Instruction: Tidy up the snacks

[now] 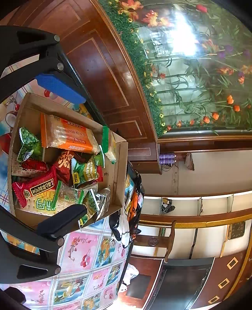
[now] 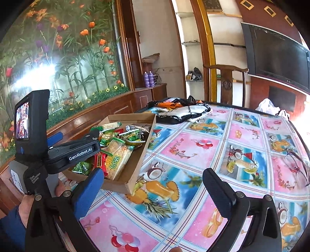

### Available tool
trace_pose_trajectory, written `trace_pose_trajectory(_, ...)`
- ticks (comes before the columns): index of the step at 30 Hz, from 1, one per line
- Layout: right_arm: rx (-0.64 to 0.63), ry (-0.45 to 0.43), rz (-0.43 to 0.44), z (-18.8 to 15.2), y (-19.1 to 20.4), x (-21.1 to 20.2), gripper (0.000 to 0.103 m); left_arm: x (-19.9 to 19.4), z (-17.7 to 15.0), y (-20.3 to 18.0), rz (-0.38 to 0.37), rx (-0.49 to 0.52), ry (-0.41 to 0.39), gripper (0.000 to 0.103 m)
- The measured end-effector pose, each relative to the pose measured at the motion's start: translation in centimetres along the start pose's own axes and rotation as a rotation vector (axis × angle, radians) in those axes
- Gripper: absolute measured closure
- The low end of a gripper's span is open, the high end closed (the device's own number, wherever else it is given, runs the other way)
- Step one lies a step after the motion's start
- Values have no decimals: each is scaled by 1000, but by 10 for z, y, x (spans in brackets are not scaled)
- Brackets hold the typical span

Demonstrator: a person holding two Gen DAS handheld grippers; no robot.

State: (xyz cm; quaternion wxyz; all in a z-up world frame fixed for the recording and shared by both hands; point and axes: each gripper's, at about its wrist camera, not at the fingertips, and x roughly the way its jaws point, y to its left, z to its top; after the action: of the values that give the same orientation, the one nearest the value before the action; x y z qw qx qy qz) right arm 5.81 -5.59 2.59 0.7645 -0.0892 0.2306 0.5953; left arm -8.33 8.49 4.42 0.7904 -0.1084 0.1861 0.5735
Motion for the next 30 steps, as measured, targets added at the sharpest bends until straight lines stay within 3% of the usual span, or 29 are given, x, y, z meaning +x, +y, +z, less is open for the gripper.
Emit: trace_pose_trajectory(30, -18, 4, 6, -2, 4, 0, 0, 4, 0, -2, 16, 35, 19, 0)
